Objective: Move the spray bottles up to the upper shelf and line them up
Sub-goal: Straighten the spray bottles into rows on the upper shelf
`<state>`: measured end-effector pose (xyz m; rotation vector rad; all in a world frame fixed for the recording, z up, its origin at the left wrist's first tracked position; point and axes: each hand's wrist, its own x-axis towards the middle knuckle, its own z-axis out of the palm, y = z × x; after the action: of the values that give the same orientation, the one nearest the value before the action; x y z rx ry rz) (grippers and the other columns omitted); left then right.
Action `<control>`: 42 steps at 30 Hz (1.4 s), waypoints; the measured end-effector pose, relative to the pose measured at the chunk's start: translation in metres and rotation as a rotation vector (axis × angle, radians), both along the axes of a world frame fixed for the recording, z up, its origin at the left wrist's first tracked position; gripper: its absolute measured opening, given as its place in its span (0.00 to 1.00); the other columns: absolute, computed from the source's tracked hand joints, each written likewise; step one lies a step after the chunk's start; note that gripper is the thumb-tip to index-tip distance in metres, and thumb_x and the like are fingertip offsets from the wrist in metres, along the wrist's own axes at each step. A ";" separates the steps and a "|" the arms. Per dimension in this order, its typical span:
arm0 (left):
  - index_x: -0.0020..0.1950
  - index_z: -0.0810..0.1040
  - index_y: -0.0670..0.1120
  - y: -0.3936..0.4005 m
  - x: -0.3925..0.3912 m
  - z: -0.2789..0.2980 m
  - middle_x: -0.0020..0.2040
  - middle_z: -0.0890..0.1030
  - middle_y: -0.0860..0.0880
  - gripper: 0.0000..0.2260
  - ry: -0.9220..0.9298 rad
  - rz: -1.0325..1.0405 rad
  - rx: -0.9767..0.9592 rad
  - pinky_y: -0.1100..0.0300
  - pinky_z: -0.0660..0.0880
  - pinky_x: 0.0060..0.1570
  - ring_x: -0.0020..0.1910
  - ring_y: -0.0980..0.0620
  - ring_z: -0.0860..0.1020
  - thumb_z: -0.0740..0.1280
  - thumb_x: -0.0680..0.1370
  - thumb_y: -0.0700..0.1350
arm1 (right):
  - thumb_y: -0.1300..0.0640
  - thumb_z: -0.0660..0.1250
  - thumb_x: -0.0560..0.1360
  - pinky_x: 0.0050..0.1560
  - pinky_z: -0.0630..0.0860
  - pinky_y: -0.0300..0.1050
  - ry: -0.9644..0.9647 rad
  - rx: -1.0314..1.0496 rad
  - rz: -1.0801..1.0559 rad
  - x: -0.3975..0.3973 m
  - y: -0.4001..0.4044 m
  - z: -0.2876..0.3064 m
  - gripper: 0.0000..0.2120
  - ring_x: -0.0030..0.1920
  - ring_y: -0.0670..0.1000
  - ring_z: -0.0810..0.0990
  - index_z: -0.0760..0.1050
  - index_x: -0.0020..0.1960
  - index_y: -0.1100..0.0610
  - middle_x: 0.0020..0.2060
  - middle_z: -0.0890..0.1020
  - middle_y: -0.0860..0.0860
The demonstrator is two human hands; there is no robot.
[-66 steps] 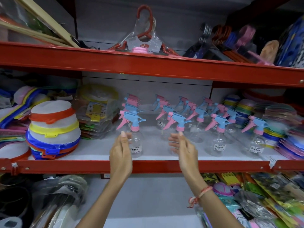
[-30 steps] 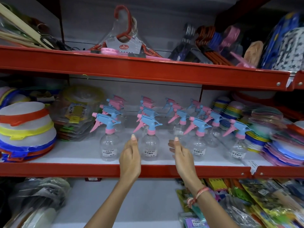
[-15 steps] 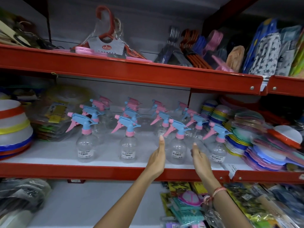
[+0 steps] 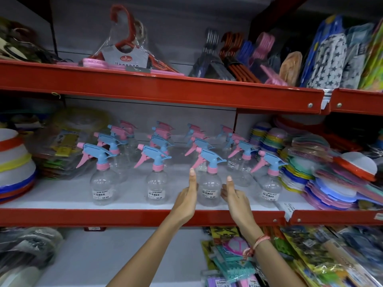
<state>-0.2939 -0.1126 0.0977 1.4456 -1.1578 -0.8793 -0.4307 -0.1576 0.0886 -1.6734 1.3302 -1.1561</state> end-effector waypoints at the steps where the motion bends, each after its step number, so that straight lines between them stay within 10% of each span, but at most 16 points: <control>1: 0.74 0.69 0.48 0.002 0.000 0.001 0.72 0.73 0.48 0.59 0.001 -0.006 -0.011 0.51 0.60 0.74 0.71 0.49 0.71 0.37 0.59 0.84 | 0.26 0.45 0.73 0.62 0.73 0.63 0.008 -0.006 0.000 0.000 0.001 0.000 0.47 0.57 0.62 0.80 0.72 0.59 0.69 0.54 0.81 0.66; 5: 0.44 0.73 0.57 0.010 -0.011 0.000 0.44 0.75 0.56 0.31 -0.032 0.136 -0.168 0.57 0.65 0.55 0.47 0.55 0.74 0.39 0.70 0.75 | 0.34 0.48 0.78 0.62 0.73 0.60 -0.034 -0.087 -0.041 -0.011 0.001 -0.002 0.38 0.57 0.60 0.81 0.76 0.56 0.68 0.56 0.82 0.63; 9: 0.52 0.80 0.48 0.012 -0.036 -0.004 0.49 0.82 0.52 0.30 -0.059 0.346 -0.509 0.61 0.72 0.55 0.51 0.56 0.79 0.44 0.80 0.64 | 0.41 0.50 0.81 0.57 0.76 0.56 -0.203 -0.242 -0.226 -0.038 0.003 0.001 0.24 0.49 0.52 0.82 0.80 0.54 0.53 0.51 0.84 0.53; 21: 0.74 0.68 0.45 -0.048 -0.139 0.018 0.59 0.80 0.43 0.40 -0.097 -0.255 -0.016 0.58 0.64 0.55 0.51 0.55 0.73 0.36 0.76 0.68 | 0.35 0.46 0.78 0.63 0.70 0.57 -0.238 0.073 -0.381 -0.114 -0.052 0.007 0.33 0.63 0.61 0.75 0.75 0.63 0.60 0.62 0.78 0.61; 25: 0.40 0.65 0.59 -0.042 -0.142 0.020 0.38 0.69 0.57 0.24 -0.105 -0.244 -0.002 0.62 0.64 0.41 0.36 0.63 0.64 0.36 0.75 0.70 | 0.36 0.45 0.78 0.49 0.65 0.51 -0.199 0.055 -0.340 -0.111 -0.049 0.002 0.21 0.49 0.54 0.71 0.68 0.43 0.49 0.46 0.73 0.56; 29: 0.37 0.58 0.59 -0.034 -0.134 0.015 0.35 0.63 0.58 0.21 -0.124 -0.218 -0.037 0.67 0.56 0.35 0.34 0.65 0.61 0.35 0.72 0.71 | 0.36 0.44 0.79 0.50 0.64 0.50 -0.148 0.049 -0.293 -0.101 -0.045 0.003 0.21 0.50 0.55 0.74 0.68 0.39 0.45 0.47 0.77 0.57; 34: 0.68 0.74 0.46 -0.034 -0.127 0.010 0.50 0.76 0.49 0.39 -0.068 -0.238 -0.026 0.59 0.62 0.51 0.40 0.63 0.67 0.36 0.77 0.67 | 0.36 0.44 0.79 0.62 0.69 0.58 -0.098 0.063 -0.299 -0.095 -0.044 0.002 0.34 0.62 0.62 0.76 0.77 0.60 0.59 0.61 0.80 0.61; 38: 0.65 0.74 0.51 -0.027 -0.126 0.011 0.51 0.77 0.50 0.38 -0.104 -0.228 -0.047 0.58 0.61 0.55 0.42 0.66 0.69 0.36 0.75 0.70 | 0.39 0.46 0.80 0.69 0.66 0.57 -0.128 0.057 -0.271 -0.096 -0.037 0.008 0.30 0.70 0.61 0.70 0.70 0.71 0.56 0.70 0.74 0.59; 42: 0.76 0.65 0.49 -0.017 -0.108 0.004 0.72 0.73 0.49 0.28 -0.241 -0.154 -0.179 0.66 0.60 0.64 0.72 0.52 0.69 0.48 0.82 0.62 | 0.40 0.51 0.80 0.70 0.67 0.57 -0.134 -0.096 -0.256 -0.102 -0.024 0.011 0.26 0.70 0.57 0.72 0.68 0.72 0.53 0.69 0.75 0.53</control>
<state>-0.4022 -0.1294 0.1019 1.3540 -1.5056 -0.6970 -0.5330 -0.1816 0.0995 -1.4920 1.4530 -1.4739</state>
